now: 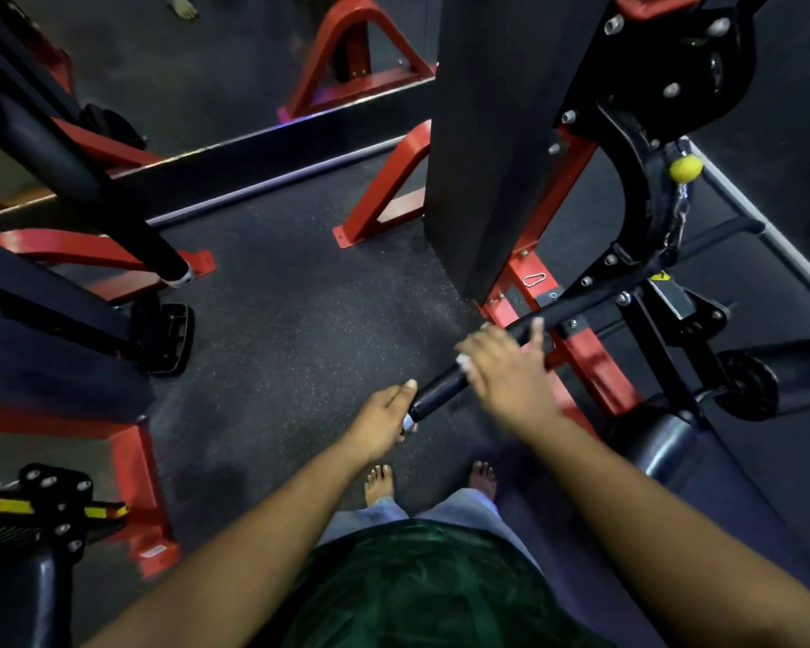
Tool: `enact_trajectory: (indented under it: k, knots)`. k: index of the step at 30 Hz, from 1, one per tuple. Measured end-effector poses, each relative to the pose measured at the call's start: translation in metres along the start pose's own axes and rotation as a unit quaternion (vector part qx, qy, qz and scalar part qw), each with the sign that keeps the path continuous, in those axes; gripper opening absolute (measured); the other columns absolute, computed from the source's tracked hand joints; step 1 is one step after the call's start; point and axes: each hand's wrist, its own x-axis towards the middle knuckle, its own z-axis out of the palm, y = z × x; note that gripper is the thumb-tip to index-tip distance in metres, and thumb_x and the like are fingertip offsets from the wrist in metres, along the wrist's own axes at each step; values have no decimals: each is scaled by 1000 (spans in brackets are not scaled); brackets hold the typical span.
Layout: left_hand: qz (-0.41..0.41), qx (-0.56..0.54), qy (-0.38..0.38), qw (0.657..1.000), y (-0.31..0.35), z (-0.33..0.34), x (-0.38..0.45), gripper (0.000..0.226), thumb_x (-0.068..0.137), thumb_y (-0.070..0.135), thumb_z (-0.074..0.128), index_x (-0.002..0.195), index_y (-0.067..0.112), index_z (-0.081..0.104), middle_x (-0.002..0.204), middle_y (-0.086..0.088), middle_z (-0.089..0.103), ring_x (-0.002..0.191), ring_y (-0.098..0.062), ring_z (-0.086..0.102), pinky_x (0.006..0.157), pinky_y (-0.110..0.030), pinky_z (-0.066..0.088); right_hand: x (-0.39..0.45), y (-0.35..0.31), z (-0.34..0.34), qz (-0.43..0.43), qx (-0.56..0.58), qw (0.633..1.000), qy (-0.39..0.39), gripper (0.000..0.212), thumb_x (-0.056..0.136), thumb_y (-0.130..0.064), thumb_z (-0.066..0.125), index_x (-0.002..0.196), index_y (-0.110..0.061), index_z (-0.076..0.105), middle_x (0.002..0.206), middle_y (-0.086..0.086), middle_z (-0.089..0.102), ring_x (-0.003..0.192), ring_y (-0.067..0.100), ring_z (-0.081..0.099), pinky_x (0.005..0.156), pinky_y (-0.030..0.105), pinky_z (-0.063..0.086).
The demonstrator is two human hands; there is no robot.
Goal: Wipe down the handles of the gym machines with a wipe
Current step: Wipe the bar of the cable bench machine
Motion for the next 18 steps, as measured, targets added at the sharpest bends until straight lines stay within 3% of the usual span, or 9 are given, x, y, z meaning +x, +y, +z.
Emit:
enact_trajectory:
  k: [3,5,8,11,13,16,18]
  knots:
    - [-5,10,8,1000,5,1,0,44,110,36,43,104,0,66,74,-10,64,51,-4,57,52,-20,45,4,12,2,143,49,988,23,39,107,-40,37,135,-27,61,147,-6,54,150,18,30,116,72,0]
    - [-16,11,19,1000,12,-2,2,41,110,35,41,96,6,66,72,-12,63,44,-4,55,45,-18,41,-5,-21,13,94,65,992,46,40,105,-35,38,136,-24,61,150,-3,53,152,21,27,119,70,4]
    - [-44,16,29,998,21,-6,10,49,108,36,33,81,10,65,70,-15,66,50,-19,58,49,-24,41,-32,-68,33,-68,52,995,46,47,104,-35,39,145,-18,55,155,0,47,153,20,26,120,67,10]
    - [-69,1,19,997,25,-7,9,51,107,37,27,84,9,64,73,-19,67,50,-22,53,46,-24,36,-24,-40,31,-105,2,991,81,47,105,-35,46,149,-20,50,157,-1,46,151,17,32,115,73,16]
    - [-79,-7,25,997,27,-6,7,49,106,35,27,89,8,64,69,-17,66,49,-21,50,44,-24,34,-11,-3,23,-18,-10,996,86,47,106,-35,48,151,-22,47,158,-2,45,152,17,29,116,73,13]
    - [-72,-2,27,997,29,-5,7,47,106,35,28,96,6,64,64,-13,64,47,-19,47,41,-21,33,2,24,14,158,63,982,87,46,109,-36,35,153,-24,43,162,-5,37,155,19,19,118,69,4]
    - [-64,14,41,997,33,-1,7,45,106,35,32,93,6,64,62,-14,63,44,-18,47,40,-20,33,-3,0,19,149,100,978,108,48,108,-33,32,151,-19,45,162,0,37,155,26,21,119,69,10]
